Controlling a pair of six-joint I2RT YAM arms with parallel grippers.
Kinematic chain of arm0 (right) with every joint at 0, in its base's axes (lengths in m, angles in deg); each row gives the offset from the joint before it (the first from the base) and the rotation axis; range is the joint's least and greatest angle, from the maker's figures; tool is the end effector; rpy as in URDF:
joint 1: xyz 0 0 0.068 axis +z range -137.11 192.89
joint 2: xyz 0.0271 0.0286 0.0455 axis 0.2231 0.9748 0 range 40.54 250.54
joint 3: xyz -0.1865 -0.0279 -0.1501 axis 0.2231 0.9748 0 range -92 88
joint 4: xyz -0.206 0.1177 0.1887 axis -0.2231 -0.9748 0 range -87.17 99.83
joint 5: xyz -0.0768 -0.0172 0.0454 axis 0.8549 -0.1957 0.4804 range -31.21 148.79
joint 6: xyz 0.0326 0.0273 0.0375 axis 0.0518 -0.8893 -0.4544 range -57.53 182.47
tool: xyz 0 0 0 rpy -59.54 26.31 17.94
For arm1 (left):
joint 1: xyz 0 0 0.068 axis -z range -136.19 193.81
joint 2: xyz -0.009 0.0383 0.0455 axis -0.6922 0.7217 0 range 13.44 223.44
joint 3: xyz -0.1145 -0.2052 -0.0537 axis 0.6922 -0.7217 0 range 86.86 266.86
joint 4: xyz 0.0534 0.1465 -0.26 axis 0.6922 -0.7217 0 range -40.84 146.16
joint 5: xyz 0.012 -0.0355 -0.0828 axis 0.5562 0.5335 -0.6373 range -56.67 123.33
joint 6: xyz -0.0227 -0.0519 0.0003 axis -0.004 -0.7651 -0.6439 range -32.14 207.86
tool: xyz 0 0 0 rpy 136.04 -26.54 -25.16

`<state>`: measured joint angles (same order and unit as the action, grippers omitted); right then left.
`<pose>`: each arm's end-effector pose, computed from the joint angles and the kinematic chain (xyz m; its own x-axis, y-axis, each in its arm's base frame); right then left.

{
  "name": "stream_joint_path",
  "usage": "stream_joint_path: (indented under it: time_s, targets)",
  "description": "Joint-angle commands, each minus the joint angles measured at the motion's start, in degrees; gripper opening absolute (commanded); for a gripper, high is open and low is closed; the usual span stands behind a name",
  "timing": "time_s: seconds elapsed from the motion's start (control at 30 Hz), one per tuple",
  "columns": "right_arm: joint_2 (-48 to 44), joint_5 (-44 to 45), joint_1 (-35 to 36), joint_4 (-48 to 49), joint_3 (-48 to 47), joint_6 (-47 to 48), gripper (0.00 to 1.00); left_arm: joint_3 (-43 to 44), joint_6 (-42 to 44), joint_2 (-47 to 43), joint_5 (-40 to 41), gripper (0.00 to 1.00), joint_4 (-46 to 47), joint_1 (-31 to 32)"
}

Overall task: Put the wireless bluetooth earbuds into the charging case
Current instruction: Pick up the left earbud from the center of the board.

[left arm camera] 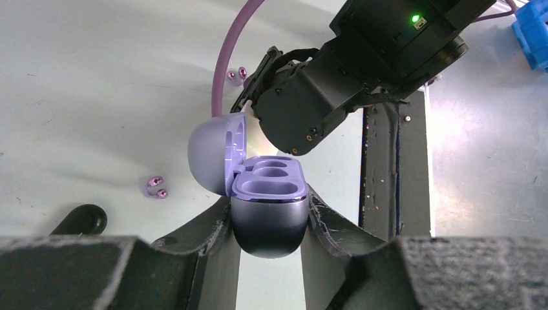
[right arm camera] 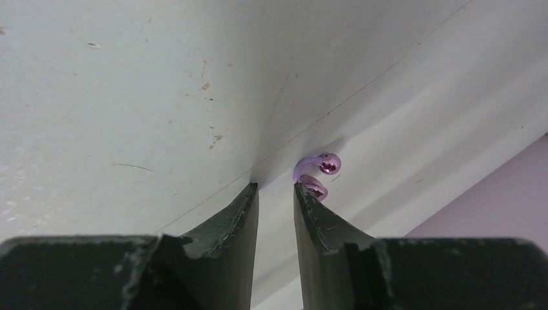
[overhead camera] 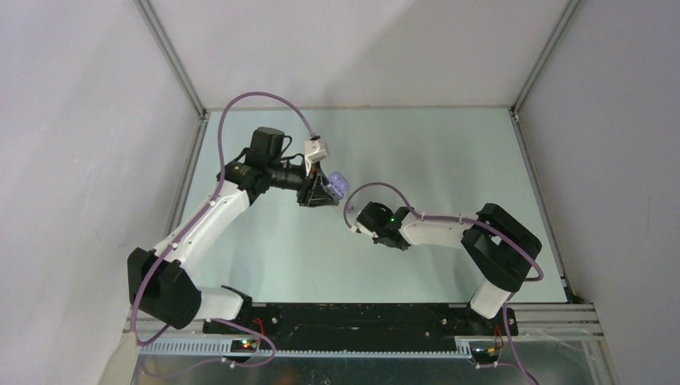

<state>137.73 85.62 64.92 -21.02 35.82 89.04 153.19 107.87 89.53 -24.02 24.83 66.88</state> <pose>0.2125 0.2432 0.0747 -0.2493 -0.9682 -0.0228 -0.8353 0.2269 -0.5007 0.2918 -0.1607 0.2851 -0.2962 0.3268 -0.8975 0.9541 0.1445 -0.2623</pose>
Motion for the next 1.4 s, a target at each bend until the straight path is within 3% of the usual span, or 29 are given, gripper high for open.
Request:
stream_joint_path:
  time_s: [0.0,0.7,1.37]
  targets:
    - [1.25,0.00,-1.02,-0.73,0.83,-1.22,0.31,0.16,0.56,-0.39,-0.97,0.00,0.67,-0.38]
    - [3.17,2.02,-3.17,-0.06,1.21,-0.80,0.31,0.20,0.64,-0.02,-1.23,0.00,0.68,-0.39]
    - [2.91,3.74,-6.02,7.07,2.71,5.74,0.30,0.20,0.64,0.20,-1.48,0.00,0.70,-0.38]
